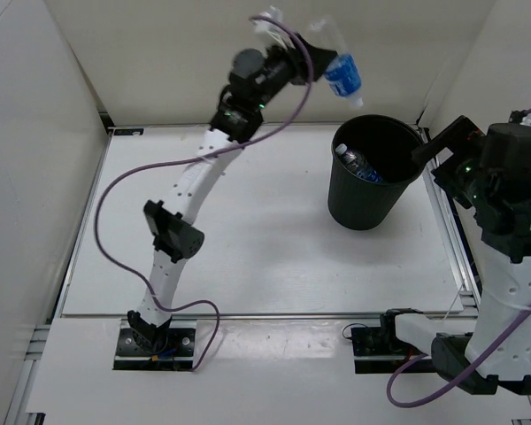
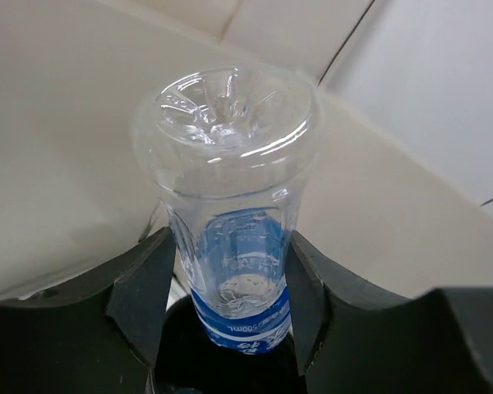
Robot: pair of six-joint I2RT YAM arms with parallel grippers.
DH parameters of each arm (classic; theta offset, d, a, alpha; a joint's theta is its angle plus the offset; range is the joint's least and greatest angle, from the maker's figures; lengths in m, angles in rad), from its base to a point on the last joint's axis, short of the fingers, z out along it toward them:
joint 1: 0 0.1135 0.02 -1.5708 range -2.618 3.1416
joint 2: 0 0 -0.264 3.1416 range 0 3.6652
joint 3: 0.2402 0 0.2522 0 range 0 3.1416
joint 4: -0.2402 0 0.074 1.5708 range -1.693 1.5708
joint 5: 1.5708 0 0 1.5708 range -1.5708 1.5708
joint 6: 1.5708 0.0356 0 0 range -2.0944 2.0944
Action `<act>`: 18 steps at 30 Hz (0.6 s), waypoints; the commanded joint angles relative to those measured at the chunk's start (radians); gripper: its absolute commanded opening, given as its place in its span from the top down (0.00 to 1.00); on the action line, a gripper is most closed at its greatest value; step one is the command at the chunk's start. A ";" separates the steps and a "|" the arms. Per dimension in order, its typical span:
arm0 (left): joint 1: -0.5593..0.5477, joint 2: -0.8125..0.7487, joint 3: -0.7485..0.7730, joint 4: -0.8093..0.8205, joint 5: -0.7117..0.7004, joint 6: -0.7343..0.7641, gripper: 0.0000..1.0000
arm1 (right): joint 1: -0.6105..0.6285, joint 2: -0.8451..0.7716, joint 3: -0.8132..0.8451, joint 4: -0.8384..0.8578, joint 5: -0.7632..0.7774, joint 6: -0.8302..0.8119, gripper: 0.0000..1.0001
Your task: Put the plastic bottles in the bin
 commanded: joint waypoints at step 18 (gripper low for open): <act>-0.111 -0.432 -0.540 0.000 -0.412 0.311 0.00 | -0.004 -0.068 -0.050 -0.026 0.039 -0.022 0.00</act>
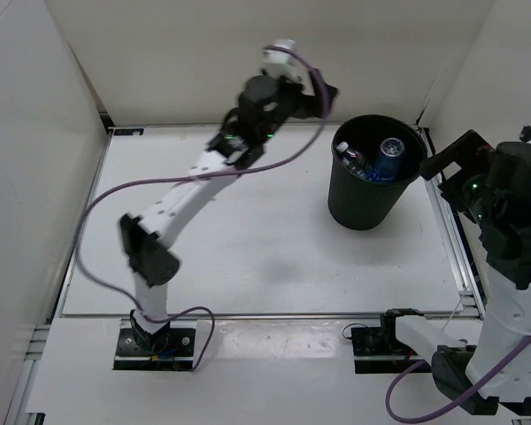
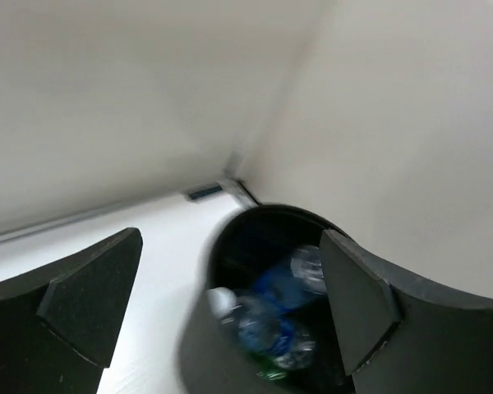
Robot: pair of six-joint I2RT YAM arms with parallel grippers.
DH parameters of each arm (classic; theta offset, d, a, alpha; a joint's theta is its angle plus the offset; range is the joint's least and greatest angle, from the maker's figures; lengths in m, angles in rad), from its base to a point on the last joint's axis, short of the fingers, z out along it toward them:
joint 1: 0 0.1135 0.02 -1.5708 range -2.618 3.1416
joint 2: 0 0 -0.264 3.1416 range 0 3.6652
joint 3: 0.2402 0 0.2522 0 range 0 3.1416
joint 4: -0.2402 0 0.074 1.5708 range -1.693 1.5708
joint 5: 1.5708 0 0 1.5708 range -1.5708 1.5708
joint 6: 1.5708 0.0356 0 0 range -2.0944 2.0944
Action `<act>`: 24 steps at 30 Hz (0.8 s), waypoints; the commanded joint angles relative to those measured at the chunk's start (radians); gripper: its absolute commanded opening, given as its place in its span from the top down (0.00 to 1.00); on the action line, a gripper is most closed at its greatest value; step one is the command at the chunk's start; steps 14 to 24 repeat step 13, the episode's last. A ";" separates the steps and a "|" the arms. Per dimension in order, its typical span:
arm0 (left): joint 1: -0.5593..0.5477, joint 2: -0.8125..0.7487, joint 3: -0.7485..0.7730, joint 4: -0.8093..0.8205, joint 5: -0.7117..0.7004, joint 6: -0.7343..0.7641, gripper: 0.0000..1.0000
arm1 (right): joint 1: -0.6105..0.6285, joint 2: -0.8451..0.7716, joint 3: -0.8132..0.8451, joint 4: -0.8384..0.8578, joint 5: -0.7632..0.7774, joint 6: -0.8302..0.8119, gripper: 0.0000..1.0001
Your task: Put the plastic bottles in the bin
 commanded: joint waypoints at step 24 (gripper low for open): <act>0.262 -1.029 -1.103 -0.236 -0.877 0.121 0.00 | -0.013 0.116 -0.035 0.165 -0.525 -0.187 0.00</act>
